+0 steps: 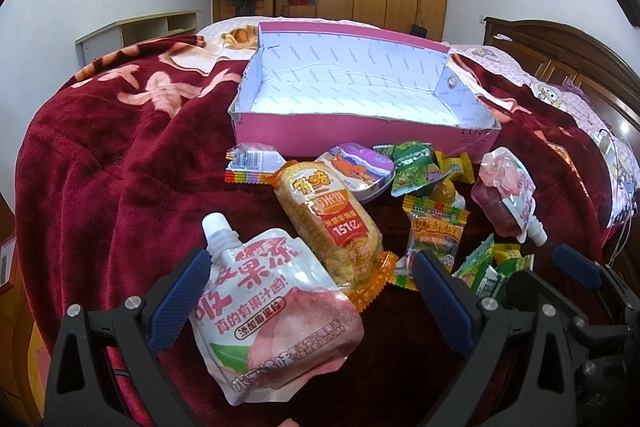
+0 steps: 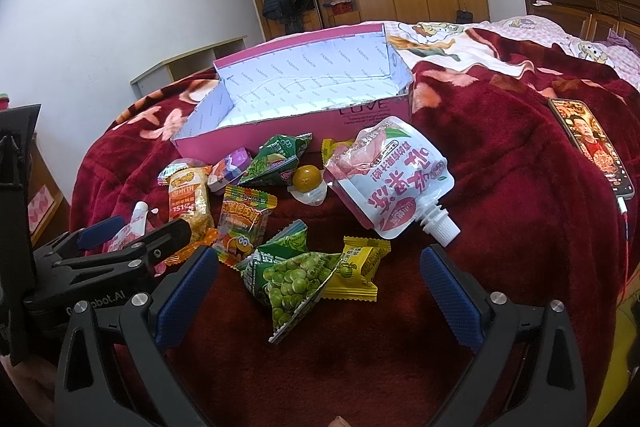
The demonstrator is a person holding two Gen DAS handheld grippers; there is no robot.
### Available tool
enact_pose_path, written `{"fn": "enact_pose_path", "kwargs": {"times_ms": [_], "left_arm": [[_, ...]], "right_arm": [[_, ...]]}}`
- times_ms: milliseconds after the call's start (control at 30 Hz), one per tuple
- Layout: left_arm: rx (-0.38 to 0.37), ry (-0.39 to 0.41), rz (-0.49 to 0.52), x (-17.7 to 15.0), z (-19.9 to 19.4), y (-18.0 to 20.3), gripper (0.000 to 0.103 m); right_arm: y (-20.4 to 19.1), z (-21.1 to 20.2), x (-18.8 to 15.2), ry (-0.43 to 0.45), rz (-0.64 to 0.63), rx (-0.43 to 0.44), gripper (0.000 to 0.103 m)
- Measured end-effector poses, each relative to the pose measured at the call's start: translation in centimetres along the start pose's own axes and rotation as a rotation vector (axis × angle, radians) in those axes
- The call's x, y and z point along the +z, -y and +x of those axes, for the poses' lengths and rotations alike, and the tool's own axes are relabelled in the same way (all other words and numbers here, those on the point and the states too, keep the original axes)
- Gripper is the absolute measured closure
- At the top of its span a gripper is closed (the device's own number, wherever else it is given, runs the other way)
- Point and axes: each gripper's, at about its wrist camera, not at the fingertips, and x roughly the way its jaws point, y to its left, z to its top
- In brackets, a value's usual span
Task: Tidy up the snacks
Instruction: 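Grasp the white-pink juice pouch with the left gripper while the right gripper grasps the green pea packet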
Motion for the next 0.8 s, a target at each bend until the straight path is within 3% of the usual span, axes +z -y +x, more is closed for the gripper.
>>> {"fn": "enact_pose_path", "kwargs": {"times_ms": [200, 800], "left_arm": [[-0.004, 0.009, 0.001, -0.4, -0.4, -0.7, 0.000], [-0.012, -0.068, -0.048, -1.9, 0.0, -3.2, 0.002]], "right_arm": [[0.0, -0.2, -0.1, 0.001, -0.004, -0.002, 0.000], [0.2, -0.3, -0.2, -0.024, 0.014, 0.008, 0.000]]}}
